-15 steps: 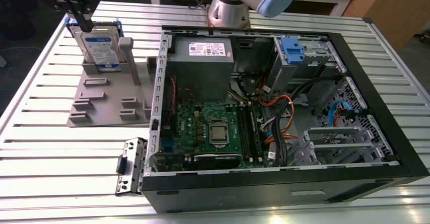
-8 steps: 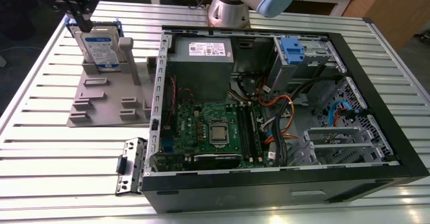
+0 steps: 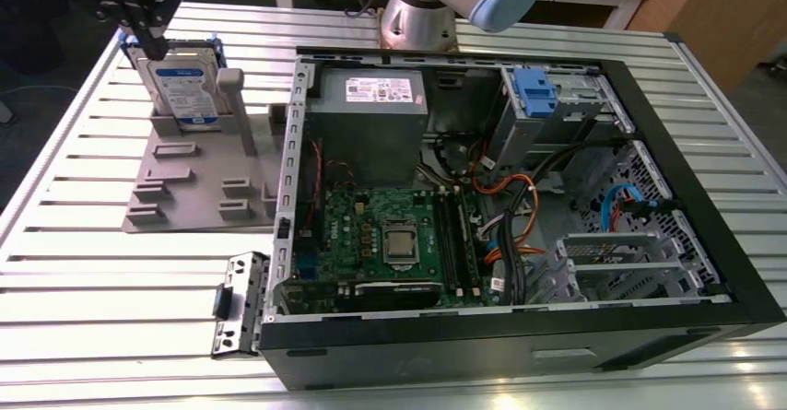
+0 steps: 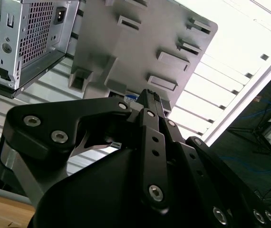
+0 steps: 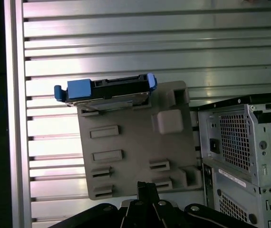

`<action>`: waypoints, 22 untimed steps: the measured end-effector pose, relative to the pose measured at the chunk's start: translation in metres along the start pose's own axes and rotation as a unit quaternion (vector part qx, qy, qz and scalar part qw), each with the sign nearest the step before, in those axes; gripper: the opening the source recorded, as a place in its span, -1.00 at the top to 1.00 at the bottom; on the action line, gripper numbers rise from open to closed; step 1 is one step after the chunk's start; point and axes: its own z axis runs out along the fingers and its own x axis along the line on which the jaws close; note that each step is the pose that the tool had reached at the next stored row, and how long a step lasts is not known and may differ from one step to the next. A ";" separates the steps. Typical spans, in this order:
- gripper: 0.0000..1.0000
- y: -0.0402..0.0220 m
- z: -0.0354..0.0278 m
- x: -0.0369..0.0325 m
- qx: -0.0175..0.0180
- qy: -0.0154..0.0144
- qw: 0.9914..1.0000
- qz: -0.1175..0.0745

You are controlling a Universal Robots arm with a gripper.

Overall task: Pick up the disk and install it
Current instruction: 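Reach for the disk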

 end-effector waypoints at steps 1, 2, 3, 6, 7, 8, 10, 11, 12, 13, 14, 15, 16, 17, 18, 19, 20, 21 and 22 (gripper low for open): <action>0.80 0.0000 0.0001 0.0003 0.000 0.000 1.000 0.000; 0.80 -0.0001 0.0003 0.0006 0.000 0.000 1.000 0.000; 0.80 -0.0001 0.0004 0.0010 0.000 0.000 1.000 0.000; 0.80 -0.0001 0.0010 0.0024 0.000 0.000 1.000 0.000; 0.80 -0.0001 0.0011 0.0031 0.000 0.000 1.000 0.000; 0.80 0.0002 0.0013 0.0037 0.000 0.000 1.000 0.000; 0.80 0.0011 0.0017 0.0052 0.000 0.000 1.000 0.000; 0.80 0.0017 0.0020 0.0059 0.000 0.000 1.000 0.000; 0.80 0.0022 0.0022 0.0067 0.000 0.000 1.000 0.000; 0.80 0.0029 0.0025 0.0075 0.000 0.000 1.000 0.000; 0.80 0.0035 0.0027 0.0082 0.000 0.000 1.000 0.000; 0.80 0.0042 0.0029 0.0091 0.000 0.000 1.000 0.000; 0.80 0.0047 0.0032 0.0099 0.000 0.000 1.000 0.000; 0.80 0.0053 0.0035 0.0106 0.000 0.000 1.000 0.000; 0.80 0.0057 0.0039 0.0112 0.000 0.000 1.000 0.000; 0.80 0.0061 0.0044 0.0116 0.000 0.000 1.000 0.000; 0.80 0.0064 0.0050 0.0120 0.000 0.000 1.000 0.000; 0.80 0.0068 0.0057 0.0123 0.000 0.000 1.000 0.000; 0.80 0.0072 0.0064 0.0126 0.000 0.000 1.000 0.000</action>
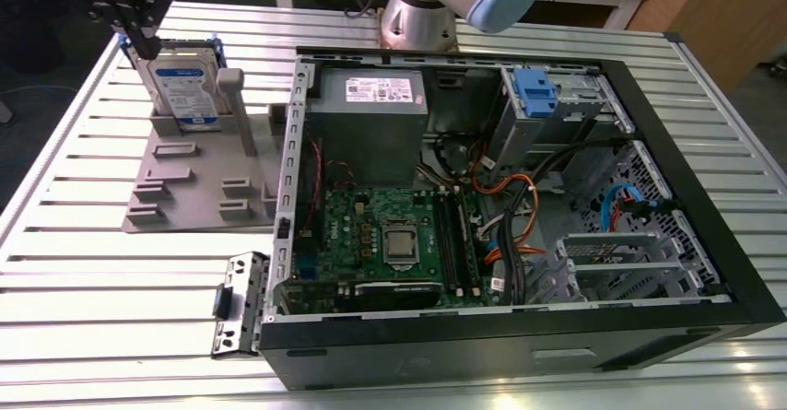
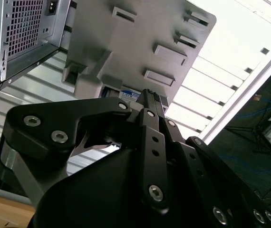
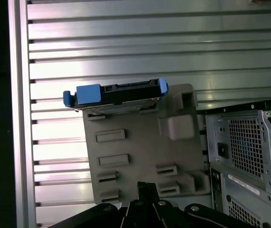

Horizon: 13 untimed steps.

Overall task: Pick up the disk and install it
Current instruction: 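Reach for the disk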

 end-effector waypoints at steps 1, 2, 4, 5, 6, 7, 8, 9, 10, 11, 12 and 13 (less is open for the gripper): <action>0.80 0.0005 0.0009 0.0003 0.000 0.000 1.000 0.000; 0.80 0.0013 0.0016 0.0006 0.000 0.000 1.000 0.000; 0.80 0.0038 0.0034 0.0009 0.000 0.000 1.000 0.000; 0.80 0.0059 0.0046 0.0011 0.001 0.000 1.000 0.000; 0.80 0.0082 0.0057 0.0013 0.002 0.000 1.000 0.000; 0.80 0.0108 0.0070 0.0015 0.003 0.000 1.000 0.000; 0.80 0.0132 0.0084 0.0017 0.004 0.000 1.000 0.000; 0.80 0.0160 0.0100 0.0020 0.004 0.000 1.000 0.000; 0.80 0.0186 0.0117 0.0024 0.004 0.000 1.000 0.000; 0.80 0.0207 0.0135 0.0028 0.005 0.000 1.000 0.000; 0.80 0.0225 0.0153 0.0035 0.005 0.000 1.000 0.000; 0.80 0.0244 0.0169 0.0046 0.005 0.000 1.000 0.000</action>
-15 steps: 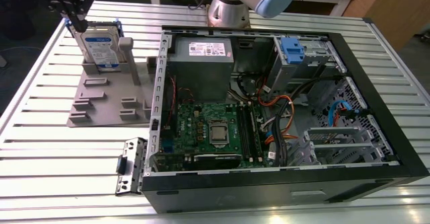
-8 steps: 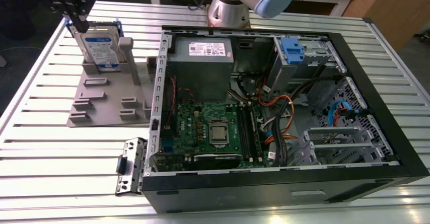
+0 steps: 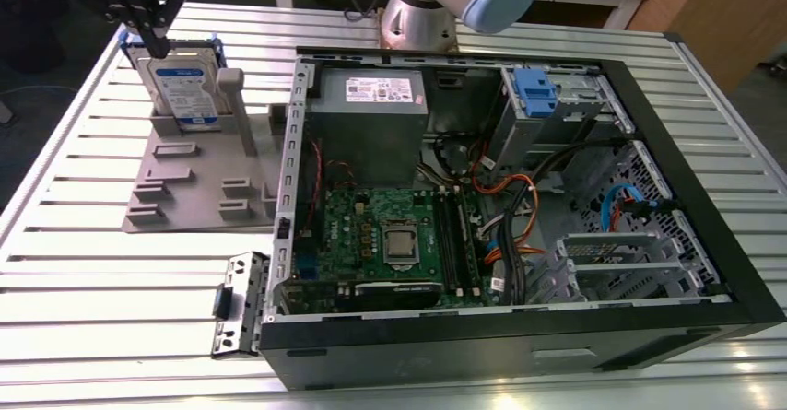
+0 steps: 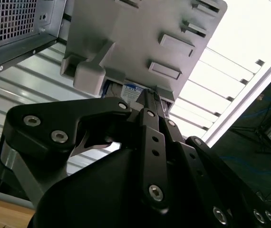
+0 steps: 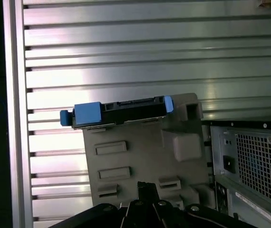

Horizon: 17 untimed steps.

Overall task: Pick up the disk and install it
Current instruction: 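Reach for the disk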

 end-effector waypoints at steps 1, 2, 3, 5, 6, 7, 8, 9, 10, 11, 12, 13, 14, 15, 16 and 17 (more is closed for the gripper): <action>0.80 0.0022 0.0013 0.0013 0.000 0.000 1.000 0.000; 0.80 0.0045 0.0026 0.0026 0.000 0.000 1.000 0.000; 0.80 0.0072 0.0040 0.0039 0.000 0.000 1.000 0.000; 0.80 0.0125 0.0066 0.0062 0.001 0.000 1.000 0.000; 0.80 0.0147 0.0079 0.0076 0.001 0.000 1.000 0.000; 0.80 0.0167 0.0092 0.0091 0.001 0.000 1.000 0.000; 0.80 0.0182 0.0105 0.0108 0.002 0.000 1.000 0.000; 0.80 0.0196 0.0115 0.0124 0.002 0.000 1.000 0.000; 0.80 0.0209 0.0127 0.0137 0.002 0.000 1.000 0.000; 0.80 0.0217 0.0136 0.0144 0.002 0.000 1.000 0.000; 0.80 0.0218 0.0140 0.0145 0.002 0.000 1.000 0.000; 0.80 0.0218 0.0140 0.0145 0.002 0.000 1.000 0.000; 0.80 0.0218 0.0140 0.0145 0.002 0.000 1.000 0.000; 0.80 0.0218 0.0141 0.0146 0.002 0.000 1.000 0.000; 0.80 0.0218 0.0141 0.0146 0.002 0.000 1.000 0.000; 0.80 0.0218 0.0141 0.0145 0.002 0.000 1.000 0.000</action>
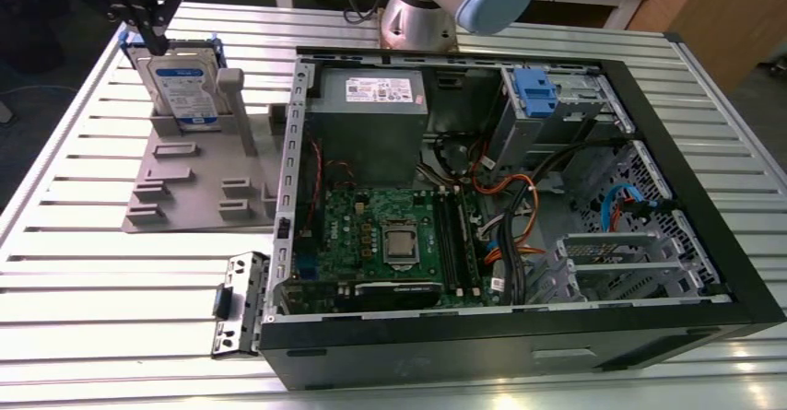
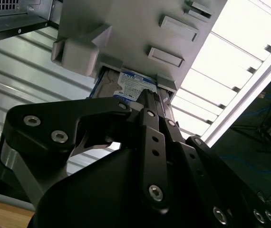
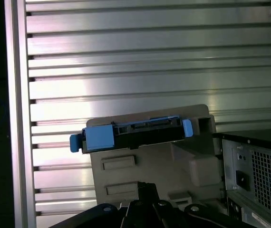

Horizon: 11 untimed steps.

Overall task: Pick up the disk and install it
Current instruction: 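Reach for the disk, then pick up the disk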

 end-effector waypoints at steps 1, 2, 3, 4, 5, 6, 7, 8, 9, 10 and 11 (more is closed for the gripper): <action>0.80 0.0000 0.0000 0.0000 0.000 0.000 1.000 0.000; 0.80 0.0000 0.0000 0.0000 0.000 0.000 1.000 0.000; 0.80 0.0000 0.0000 0.0000 0.000 0.000 1.000 0.000; 0.80 0.0000 0.0001 0.0000 0.000 0.000 1.000 0.000; 0.80 0.0000 0.0001 0.0000 0.000 0.000 1.000 0.000; 0.80 0.0000 0.0001 0.0000 0.000 0.000 1.000 0.000; 0.80 0.0000 0.0001 0.0000 0.000 0.000 1.000 0.000; 0.80 0.0000 0.0001 0.0000 0.000 0.000 1.000 0.000; 0.80 0.0000 0.0001 0.0000 0.000 0.000 1.000 -0.001; 0.80 0.0000 0.0001 0.0000 0.000 0.000 1.000 -0.003; 0.80 0.0000 0.0001 0.0000 0.000 0.000 1.000 -0.006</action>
